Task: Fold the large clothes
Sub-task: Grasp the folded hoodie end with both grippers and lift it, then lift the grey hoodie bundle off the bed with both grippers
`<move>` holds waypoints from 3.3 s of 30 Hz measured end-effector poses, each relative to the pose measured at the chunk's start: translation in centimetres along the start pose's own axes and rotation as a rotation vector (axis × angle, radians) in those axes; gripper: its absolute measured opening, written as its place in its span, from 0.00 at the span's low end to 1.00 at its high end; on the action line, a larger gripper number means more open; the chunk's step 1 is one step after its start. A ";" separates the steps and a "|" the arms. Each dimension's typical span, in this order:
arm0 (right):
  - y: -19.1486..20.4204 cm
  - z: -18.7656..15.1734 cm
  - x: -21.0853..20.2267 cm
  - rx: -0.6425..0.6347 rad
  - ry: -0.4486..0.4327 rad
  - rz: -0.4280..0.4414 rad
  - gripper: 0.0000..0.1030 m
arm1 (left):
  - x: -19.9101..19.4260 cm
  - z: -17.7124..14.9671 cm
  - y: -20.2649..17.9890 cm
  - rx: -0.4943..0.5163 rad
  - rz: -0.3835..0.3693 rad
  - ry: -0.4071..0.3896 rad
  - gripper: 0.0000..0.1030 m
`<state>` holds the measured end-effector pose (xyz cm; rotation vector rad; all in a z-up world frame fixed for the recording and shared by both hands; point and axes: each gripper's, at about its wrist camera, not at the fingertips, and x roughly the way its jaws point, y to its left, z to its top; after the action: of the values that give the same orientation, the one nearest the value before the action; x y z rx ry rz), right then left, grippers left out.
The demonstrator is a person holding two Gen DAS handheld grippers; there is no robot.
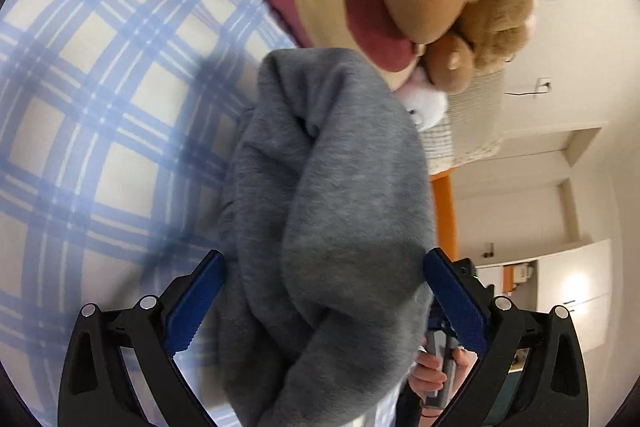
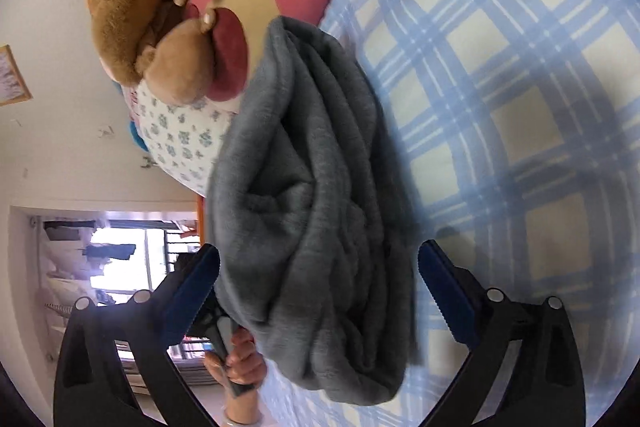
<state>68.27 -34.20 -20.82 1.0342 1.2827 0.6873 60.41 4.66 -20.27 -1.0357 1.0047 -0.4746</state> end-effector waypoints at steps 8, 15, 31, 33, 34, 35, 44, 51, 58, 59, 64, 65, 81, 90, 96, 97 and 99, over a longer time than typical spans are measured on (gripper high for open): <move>-0.3 0.2 0.0 0.012 0.020 -0.115 0.97 | 0.4 -1.0 -2.9 0.101 0.073 -0.052 0.98; 1.0 0.4 3.8 0.021 0.028 -0.191 0.97 | 3.7 -0.4 -3.8 0.142 0.270 0.035 0.98; 3.5 -1.9 3.8 -0.069 -0.114 -0.143 0.43 | 4.3 0.8 -6.2 0.156 0.357 0.020 0.60; 4.2 -2.5 3.1 -0.087 -0.119 -0.119 0.42 | 3.7 0.4 -7.8 0.202 0.353 0.025 0.48; 4.5 -2.8 2.5 -0.097 -0.119 -0.099 0.42 | 3.1 0.2 -8.6 0.228 0.364 0.017 0.48; 4.9 -3.3 1.7 -0.109 -0.119 -0.069 0.42 | 2.5 0.0 -9.4 0.235 0.359 0.012 0.47; 12.6 -8.5 -6.2 -0.200 -0.157 0.051 0.41 | -4.4 -4.9 -19.9 0.338 0.283 -0.028 0.47; 16.7 -12.0 -14.4 -0.202 -0.222 0.070 0.41 | -5.2 -11.0 -28.2 0.370 0.242 0.011 0.47; 13.7 -13.7 -27.7 -0.160 -0.345 0.091 0.41 | 1.7 -18.0 -36.8 0.441 0.208 0.090 0.47; 13.1 -13.8 -29.4 -0.157 -0.360 0.090 0.41 | 2.8 -18.7 -37.6 0.450 0.194 0.098 0.47; 9.7 -14.3 -40.3 -0.152 -0.459 0.044 0.41 | 10.3 -23.9 -42.8 0.503 0.117 0.166 0.48; 8.8 -14.6 -42.3 -0.147 -0.480 0.031 0.41 | 11.8 -25.1 -43.8 0.517 0.103 0.180 0.48; -2.0 -20.3 -60.1 -0.206 -0.658 -0.026 0.42 | 23.8 -41.2 -49.4 0.652 -0.048 0.200 0.48; -10.3 -26.7 -57.0 -0.136 -0.528 -0.042 0.43 | 24.2 -47.5 -40.4 0.607 0.016 0.321 0.49; -14.4 -31.5 -56.5 -0.120 -0.477 -0.013 0.43 | 23.0 -52.1 -36.4 0.599 0.019 0.365 0.50; -15.0 -32.1 -56.5 -0.113 -0.469 -0.011 0.44 | 22.9 -52.6 -36.0 0.601 0.019 0.372 0.50; -16.3 -33.4 -56.4 -0.097 -0.454 -0.003 0.44 | 22.6 -53.7 -34.9 0.619 0.025 0.384 0.51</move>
<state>22.76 -82.90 -10.04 1.0359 0.8493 0.4709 29.32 -54.40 -7.75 -0.3798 1.1030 -0.9182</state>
